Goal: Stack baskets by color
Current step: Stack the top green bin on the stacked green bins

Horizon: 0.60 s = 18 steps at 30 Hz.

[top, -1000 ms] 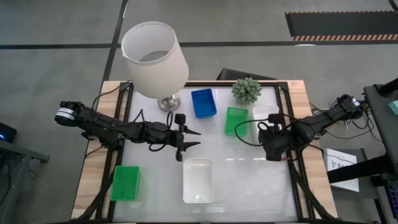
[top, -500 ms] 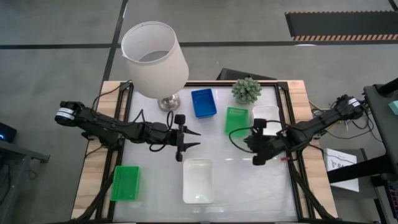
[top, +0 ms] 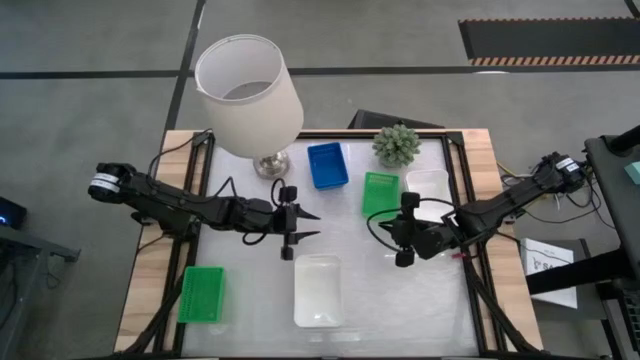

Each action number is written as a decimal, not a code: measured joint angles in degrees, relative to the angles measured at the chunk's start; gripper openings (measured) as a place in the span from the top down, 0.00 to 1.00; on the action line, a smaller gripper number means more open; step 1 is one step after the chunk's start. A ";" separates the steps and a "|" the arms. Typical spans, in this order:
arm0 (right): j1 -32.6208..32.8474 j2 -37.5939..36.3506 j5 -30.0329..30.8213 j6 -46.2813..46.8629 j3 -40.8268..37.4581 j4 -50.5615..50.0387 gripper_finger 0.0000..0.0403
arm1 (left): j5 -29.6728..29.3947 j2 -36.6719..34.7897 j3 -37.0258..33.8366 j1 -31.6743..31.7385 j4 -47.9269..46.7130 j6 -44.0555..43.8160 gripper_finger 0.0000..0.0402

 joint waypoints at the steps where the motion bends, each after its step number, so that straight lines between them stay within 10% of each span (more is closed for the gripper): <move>1: 0.00 0.00 0.05 -0.33 -0.60 0.91 0.98 | 0.02 0.00 0.00 -0.06 -0.97 -1.08 0.64; 18: -2.36 0.04 0.32 -2.30 -3.33 10.99 0.73 | 0.00 0.00 0.00 -0.20 -3.77 -10.05 0.64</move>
